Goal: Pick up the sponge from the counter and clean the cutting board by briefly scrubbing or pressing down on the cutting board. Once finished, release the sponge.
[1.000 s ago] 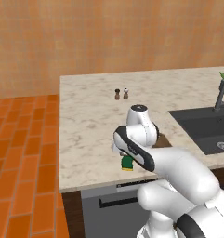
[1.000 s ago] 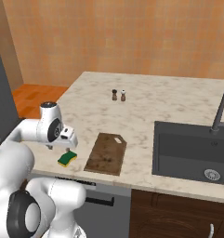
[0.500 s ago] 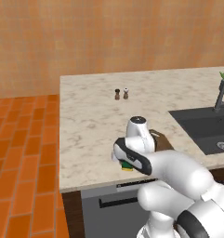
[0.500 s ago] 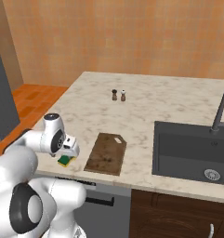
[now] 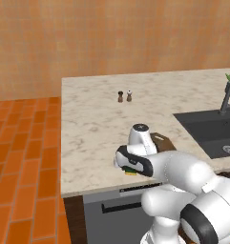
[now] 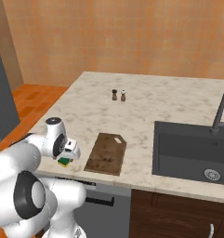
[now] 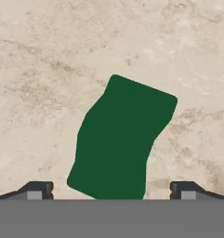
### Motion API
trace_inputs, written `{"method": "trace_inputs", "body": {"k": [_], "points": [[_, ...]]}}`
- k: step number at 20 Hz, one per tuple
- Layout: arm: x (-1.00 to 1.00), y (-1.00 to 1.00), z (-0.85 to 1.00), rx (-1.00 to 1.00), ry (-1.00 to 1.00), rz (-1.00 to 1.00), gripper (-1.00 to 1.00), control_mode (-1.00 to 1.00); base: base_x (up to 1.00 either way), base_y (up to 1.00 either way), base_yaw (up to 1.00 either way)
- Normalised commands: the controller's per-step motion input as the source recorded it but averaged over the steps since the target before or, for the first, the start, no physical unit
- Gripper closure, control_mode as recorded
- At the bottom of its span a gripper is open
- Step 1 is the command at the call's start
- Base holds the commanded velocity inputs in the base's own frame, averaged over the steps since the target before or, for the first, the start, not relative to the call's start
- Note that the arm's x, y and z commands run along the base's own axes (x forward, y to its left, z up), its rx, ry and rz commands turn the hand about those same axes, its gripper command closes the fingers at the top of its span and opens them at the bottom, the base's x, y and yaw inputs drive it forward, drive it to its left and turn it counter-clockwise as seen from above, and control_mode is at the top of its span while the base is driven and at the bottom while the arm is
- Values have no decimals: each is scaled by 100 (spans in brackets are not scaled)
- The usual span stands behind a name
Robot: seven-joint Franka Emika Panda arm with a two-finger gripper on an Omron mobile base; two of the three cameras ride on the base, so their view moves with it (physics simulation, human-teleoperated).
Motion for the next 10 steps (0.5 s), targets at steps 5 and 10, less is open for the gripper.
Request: {"method": "trace_inputs", "body": {"k": [5, 10], "points": [[9, 0, -16, 0, 0, 0, -100, -100, 0, 0, 0], [8, 0, -20, 0, 0, 0, -100, -100, 0, 0, 0]]}}
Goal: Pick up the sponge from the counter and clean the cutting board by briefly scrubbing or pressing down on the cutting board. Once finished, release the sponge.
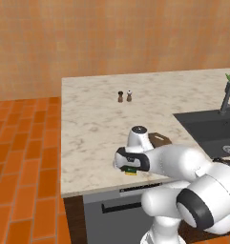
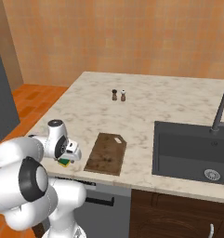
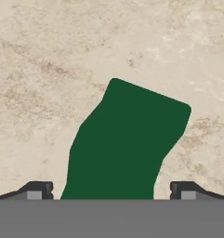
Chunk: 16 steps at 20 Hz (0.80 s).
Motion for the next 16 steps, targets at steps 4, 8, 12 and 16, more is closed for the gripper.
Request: {"method": "trace_inputs", "body": {"k": [4, 8, 12, 16], "points": [[3, 0, -17, 0, 0, 0, -100, -100, 0, 0, 0], [3, 0, -21, 0, 0, 0, -100, -100, 0, 0, 0], [0, 0, -3, 4, 0, 0, 100, -100, 0, 0, 0], [0, -1, 2, 4, 0, 0, 100, -100, 0, 0, 0]]}}
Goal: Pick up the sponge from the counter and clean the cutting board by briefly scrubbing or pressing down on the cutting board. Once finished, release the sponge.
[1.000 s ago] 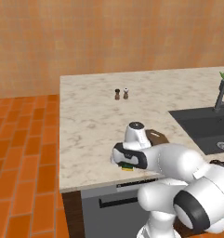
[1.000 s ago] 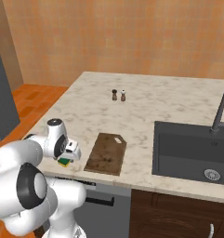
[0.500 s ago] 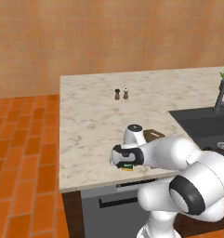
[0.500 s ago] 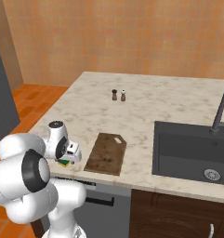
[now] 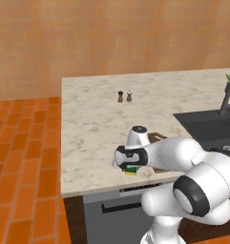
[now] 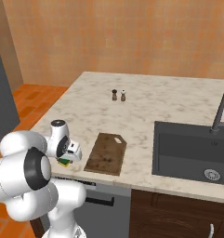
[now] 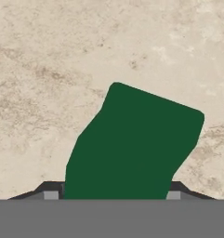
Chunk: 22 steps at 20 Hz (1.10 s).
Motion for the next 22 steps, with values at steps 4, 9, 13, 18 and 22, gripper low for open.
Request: {"method": "trace_inputs", "body": {"k": [4, 9, 13, 18, 22], "points": [[0, 0, 6, 0, 0, 0, 100, -100, 0, 0, 0], [0, -14, 62, 0, 0, 0, 100, -100, 0, 0, 0], [6, -36, 0, 0, 5, 0, 100, -100, 0, 0, 0], [-7, -36, 0, 0, 0, 0, 100, -100, 0, 0, 0], [0, -36, 0, 0, 3, 0, 100, -100, 0, 0, 0]]}}
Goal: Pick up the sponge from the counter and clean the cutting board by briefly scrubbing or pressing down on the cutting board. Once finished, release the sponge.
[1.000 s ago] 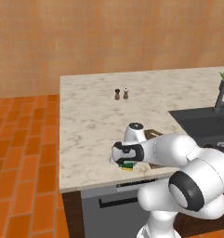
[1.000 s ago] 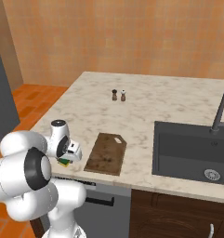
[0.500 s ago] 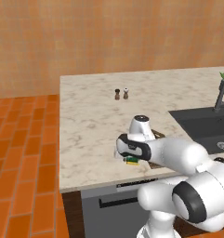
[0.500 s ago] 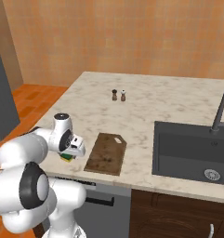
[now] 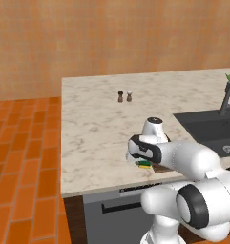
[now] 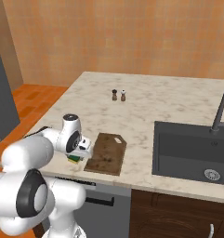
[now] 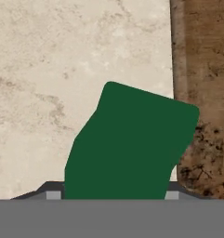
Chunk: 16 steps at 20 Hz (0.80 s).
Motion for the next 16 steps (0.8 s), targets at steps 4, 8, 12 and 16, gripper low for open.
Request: {"method": "trace_inputs", "body": {"k": [4, 8, 12, 16], "points": [[-2, -56, -1, 0, 0, 0, 100, -100, 0, 0, 0], [0, -53, -8, 0, 0, 0, 100, -100, 0, 0, 0], [0, -38, -44, -2, 2, 0, 100, -100, 0, 0, 0], [8, 0, -17, -1, -10, 3, 100, -100, 0, 0, 0]]}}
